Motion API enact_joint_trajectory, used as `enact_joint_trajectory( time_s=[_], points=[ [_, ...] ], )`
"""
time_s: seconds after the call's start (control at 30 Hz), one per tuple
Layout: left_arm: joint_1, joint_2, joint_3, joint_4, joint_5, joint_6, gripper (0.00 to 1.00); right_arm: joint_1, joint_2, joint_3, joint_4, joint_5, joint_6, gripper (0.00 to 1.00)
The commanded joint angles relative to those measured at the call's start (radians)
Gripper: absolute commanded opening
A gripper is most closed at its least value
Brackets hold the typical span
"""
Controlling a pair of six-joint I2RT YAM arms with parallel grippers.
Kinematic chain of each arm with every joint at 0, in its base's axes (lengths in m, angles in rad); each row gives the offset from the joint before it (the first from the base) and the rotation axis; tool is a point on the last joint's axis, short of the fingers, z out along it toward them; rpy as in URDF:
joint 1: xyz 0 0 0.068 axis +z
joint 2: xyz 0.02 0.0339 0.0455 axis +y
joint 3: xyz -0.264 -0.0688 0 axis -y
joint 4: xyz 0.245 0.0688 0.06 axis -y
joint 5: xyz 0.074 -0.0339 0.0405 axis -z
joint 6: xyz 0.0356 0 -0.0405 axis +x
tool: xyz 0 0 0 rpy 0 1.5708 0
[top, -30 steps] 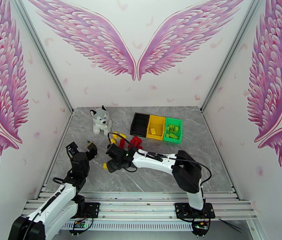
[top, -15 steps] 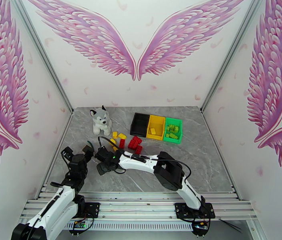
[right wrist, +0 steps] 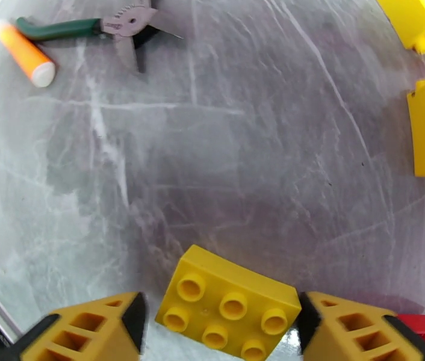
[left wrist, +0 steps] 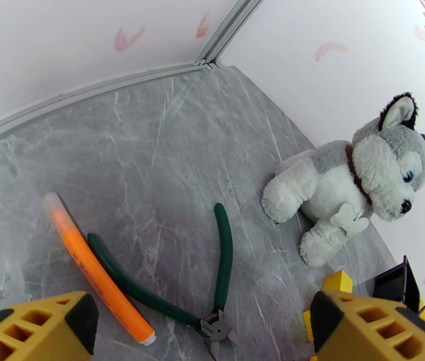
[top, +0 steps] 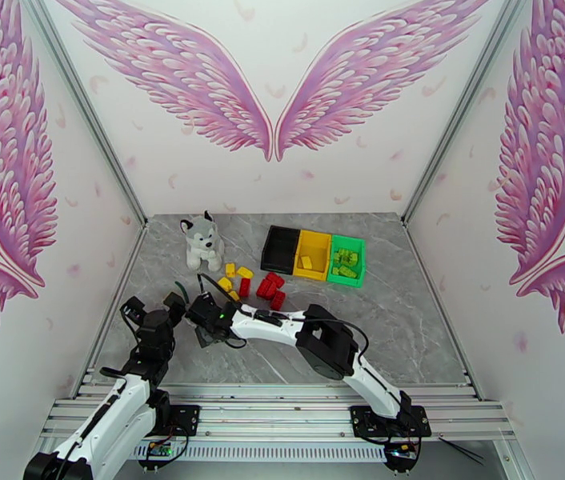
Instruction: Sort the legos into containers by color
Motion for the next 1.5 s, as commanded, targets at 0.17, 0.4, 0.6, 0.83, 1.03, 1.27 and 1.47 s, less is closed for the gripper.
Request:
enact_joint_trajectory(
  time_s=[0.17, 0.4, 0.6, 0.83, 1.03, 1.27, 1.47],
  points=[
    [0.004, -0.009, -0.028, 0.049, 0.047, 0.012, 0.99, 0.003, -0.138, -0.123, 0.055, 0.074, -0.008, 0.45],
    [-0.027, 0.0, 0.007, 0.154, 0.169, 0.12, 0.99, -0.094, -0.345, -0.271, 0.096, 0.075, -0.032, 0.41],
    [-0.164, 0.123, 0.09, 0.219, 0.223, 0.252, 0.99, -0.292, -0.475, -0.387, 0.119, 0.033, -0.033, 0.4],
    [-0.416, 0.352, 0.222, 0.271, 0.223, 0.452, 0.99, -0.543, -0.499, -0.398, 0.107, 0.018, -0.05, 0.4],
    [-0.694, 0.473, 0.348, 0.247, 0.059, 0.688, 0.99, -0.692, -0.426, -0.305, 0.062, 0.032, -0.064, 0.4],
    [-0.855, 0.517, 0.39, 0.281, -0.041, 0.847, 0.99, -0.733, -0.353, -0.199, -0.003, 0.07, -0.083, 0.57],
    [-0.853, 0.484, 0.365, 0.306, -0.061, 0.855, 0.99, -0.737, -0.382, -0.206, -0.006, 0.076, -0.082, 0.7]
  ],
)
